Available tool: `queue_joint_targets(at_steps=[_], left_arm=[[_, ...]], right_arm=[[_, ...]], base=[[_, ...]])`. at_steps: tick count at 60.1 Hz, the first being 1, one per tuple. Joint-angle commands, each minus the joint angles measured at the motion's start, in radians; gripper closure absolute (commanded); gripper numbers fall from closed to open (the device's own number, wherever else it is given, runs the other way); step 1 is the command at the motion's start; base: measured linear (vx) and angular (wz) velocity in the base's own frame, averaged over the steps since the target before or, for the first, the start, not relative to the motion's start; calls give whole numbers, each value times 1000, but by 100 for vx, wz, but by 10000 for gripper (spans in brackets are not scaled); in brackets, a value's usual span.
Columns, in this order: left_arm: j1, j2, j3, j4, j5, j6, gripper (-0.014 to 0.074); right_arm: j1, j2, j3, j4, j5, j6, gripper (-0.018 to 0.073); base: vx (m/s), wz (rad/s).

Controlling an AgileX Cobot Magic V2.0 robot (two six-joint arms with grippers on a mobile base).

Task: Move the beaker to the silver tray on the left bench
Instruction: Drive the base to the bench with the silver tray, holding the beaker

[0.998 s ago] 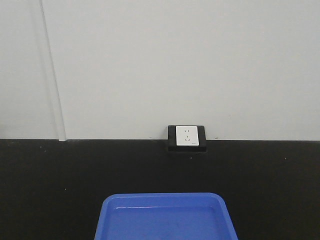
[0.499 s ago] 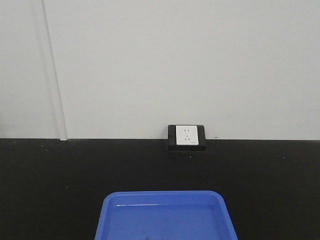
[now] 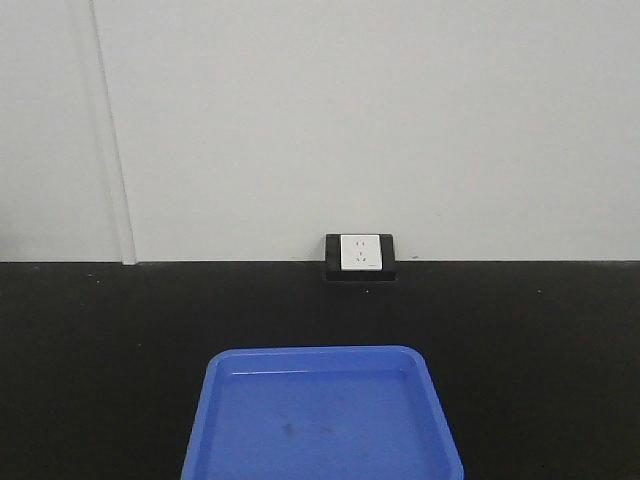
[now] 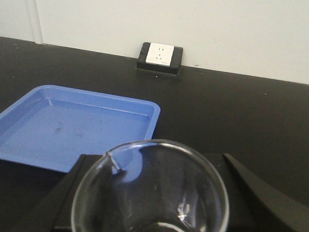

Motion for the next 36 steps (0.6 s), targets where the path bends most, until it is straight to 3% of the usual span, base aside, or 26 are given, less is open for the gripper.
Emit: queue_joint_targets(at_steps=[1,36], left_arm=[[-6,-7,20,-3,-76,-2,595],[-6,-7,20,-3,-76,-2,595]], right_arm=[[-3,2,-32,-19,-68,0,571],[-3,2,-32,-19,-69,0,571]], base=[[-21,-8],[-25,-9]])
